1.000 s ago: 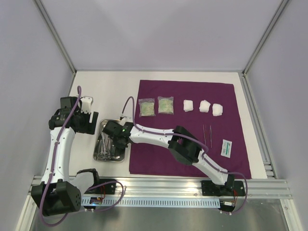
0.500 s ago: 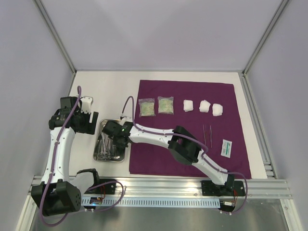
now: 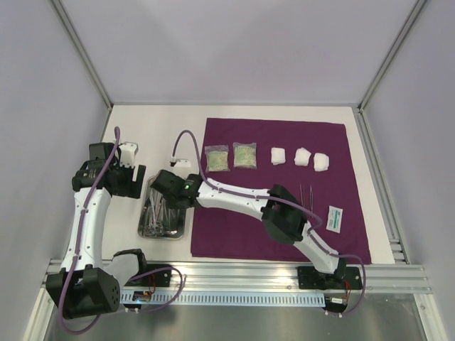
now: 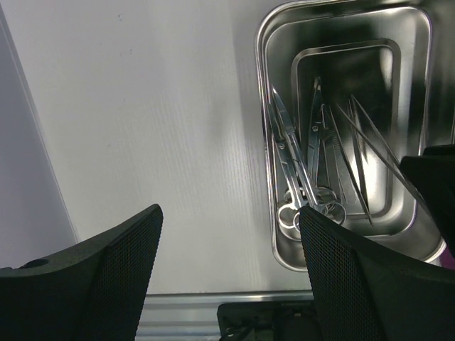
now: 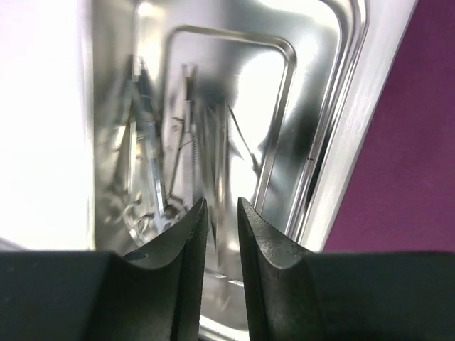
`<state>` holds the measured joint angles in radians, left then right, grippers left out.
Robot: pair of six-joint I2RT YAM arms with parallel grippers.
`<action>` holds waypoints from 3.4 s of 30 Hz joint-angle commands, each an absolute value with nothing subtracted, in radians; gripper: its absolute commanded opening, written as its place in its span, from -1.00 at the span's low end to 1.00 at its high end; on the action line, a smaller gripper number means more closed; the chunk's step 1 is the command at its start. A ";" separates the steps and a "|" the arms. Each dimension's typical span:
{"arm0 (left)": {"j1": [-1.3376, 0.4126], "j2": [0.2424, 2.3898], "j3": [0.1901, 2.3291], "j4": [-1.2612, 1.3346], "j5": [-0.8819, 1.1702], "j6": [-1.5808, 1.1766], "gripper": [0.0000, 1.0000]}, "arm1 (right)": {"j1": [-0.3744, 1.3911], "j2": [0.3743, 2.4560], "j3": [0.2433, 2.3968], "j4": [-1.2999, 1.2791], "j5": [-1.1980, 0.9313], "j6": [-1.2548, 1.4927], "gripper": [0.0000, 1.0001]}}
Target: Prepare the surgical pack
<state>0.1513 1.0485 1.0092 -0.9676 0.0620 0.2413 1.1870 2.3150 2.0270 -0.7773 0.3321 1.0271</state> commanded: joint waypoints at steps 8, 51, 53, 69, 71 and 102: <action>0.155 1.035 1.035 -0.956 0.077 0.252 0.73 | 1.100 1.929 1.726 -0.541 0.282 0.805 -0.48; 0.155 1.048 1.022 -0.962 0.098 0.293 0.73 | 0.170 1.574 0.989 -0.753 0.143 0.442 -0.77; 0.155 1.048 1.022 -0.962 0.098 0.293 0.73 | 0.166 1.577 0.994 -0.749 0.146 0.439 -0.78; 0.155 1.060 1.012 -0.948 0.092 0.288 0.73 | 0.163 1.664 1.008 -0.692 0.100 0.429 -0.85; 0.155 1.061 1.012 -0.946 0.094 0.287 0.73 | 0.163 1.672 1.006 -0.689 0.091 0.430 -0.94; 0.155 1.048 1.028 -0.960 0.054 0.264 0.74 | 1.089 2.193 1.963 -0.663 0.244 0.956 -0.99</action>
